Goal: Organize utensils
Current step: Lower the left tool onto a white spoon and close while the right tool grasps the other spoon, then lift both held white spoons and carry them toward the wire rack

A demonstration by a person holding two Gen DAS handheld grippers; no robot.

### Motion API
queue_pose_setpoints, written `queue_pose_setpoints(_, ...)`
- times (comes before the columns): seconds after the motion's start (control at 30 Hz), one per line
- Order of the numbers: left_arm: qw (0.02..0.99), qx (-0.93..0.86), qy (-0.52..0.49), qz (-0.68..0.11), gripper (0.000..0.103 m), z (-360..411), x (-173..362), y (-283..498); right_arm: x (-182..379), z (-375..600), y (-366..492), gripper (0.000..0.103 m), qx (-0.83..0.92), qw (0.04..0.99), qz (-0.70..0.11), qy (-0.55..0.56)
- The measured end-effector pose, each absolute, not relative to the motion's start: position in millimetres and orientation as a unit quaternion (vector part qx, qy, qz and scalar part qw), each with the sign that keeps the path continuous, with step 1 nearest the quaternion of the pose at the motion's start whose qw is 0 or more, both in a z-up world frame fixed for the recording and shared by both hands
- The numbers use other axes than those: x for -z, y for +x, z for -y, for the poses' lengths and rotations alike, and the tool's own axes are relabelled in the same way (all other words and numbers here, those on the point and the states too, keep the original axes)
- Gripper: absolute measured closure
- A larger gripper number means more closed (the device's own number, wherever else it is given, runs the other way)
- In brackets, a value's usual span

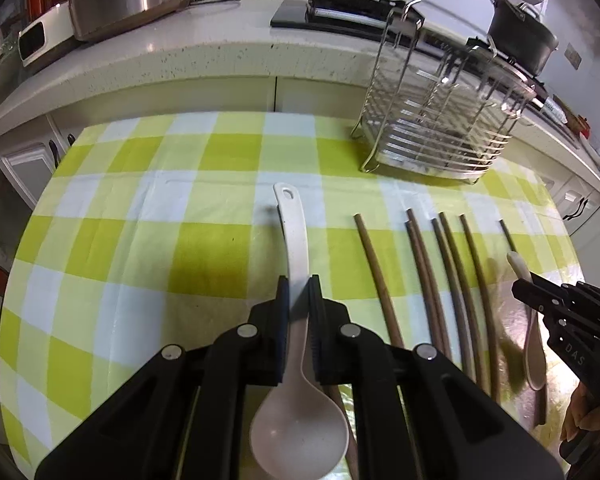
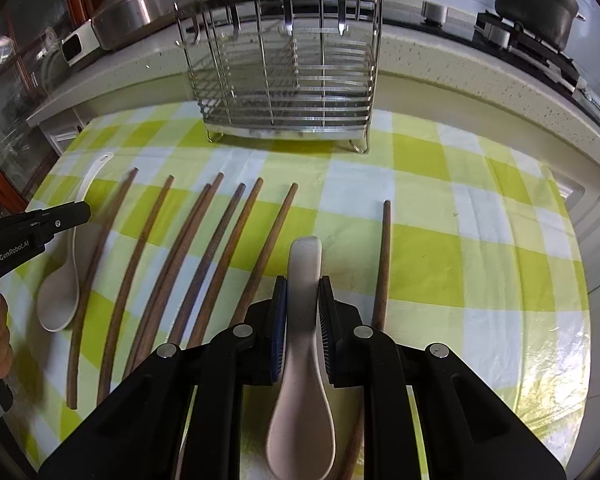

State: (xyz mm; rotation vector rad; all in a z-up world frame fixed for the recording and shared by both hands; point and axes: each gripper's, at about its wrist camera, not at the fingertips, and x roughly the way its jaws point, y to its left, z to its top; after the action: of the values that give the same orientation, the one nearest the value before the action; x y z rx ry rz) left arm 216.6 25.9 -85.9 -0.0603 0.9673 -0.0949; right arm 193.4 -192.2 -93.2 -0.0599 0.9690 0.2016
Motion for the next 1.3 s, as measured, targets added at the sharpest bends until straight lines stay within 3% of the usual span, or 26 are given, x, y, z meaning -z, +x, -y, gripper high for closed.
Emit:
queue_pose_setpoints(0.77, 0.939, 0.063, 0.007, -0.338, 0.099, -4.6, 1.7, 162.0, 18.8, 192.4, 152.6, 0.087, -0.089, 0.930, -0.357, -0.019)
queue_pose_setpoints(1.3, 0.961, 0.086, 0.047, -0.258, 0.099, 35.0, -105.8, 219.6, -77.3, 200.1, 209.8, 0.087, -0.098, 0.955, -0.281, -0.010)
